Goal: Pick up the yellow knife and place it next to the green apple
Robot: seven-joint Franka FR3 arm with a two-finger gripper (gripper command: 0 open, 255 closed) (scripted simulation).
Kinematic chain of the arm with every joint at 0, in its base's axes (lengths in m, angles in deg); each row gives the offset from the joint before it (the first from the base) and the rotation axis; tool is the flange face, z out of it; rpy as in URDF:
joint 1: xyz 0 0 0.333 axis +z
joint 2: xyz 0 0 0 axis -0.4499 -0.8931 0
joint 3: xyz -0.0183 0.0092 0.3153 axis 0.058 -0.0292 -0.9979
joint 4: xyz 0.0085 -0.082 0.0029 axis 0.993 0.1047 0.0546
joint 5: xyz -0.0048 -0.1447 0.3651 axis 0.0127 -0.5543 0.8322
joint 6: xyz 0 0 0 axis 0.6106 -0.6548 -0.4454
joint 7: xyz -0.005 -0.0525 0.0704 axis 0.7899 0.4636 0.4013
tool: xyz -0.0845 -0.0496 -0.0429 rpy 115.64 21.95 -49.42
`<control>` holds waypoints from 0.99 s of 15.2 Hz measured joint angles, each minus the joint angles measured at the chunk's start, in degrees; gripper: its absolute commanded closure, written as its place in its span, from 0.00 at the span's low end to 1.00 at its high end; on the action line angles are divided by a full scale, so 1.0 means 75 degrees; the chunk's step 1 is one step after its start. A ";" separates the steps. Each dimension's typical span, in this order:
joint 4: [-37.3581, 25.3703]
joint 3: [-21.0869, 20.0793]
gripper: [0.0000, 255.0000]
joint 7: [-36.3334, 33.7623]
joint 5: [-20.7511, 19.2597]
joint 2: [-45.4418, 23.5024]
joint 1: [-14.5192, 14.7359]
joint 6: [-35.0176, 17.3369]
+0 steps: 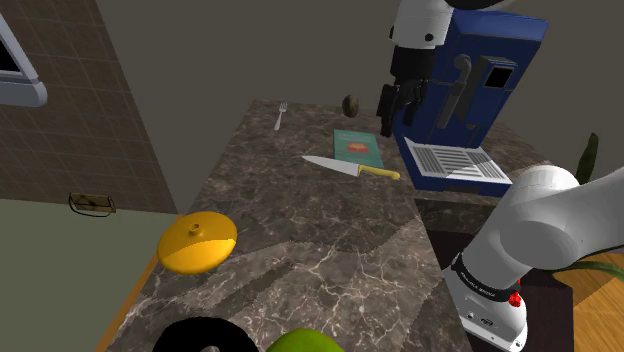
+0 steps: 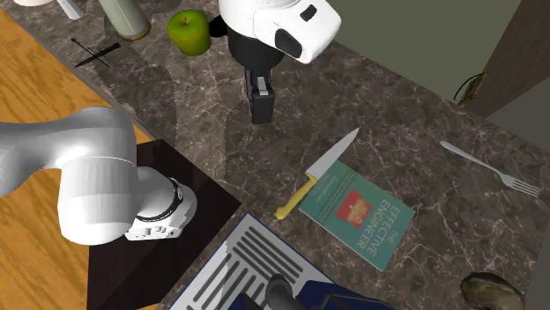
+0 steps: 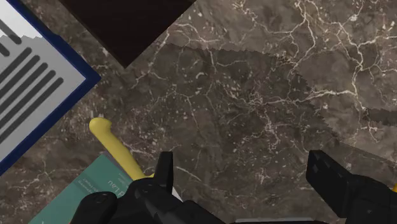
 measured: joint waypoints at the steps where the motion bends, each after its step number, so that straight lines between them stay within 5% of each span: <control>1: 0.0000 0.0000 0.00 0.0000 0.0000 0.0000 0.0000 0.0000; 15: 0.0470 0.0772 0.00 0.2900 -0.0713 -0.2628 0.0263 -0.3718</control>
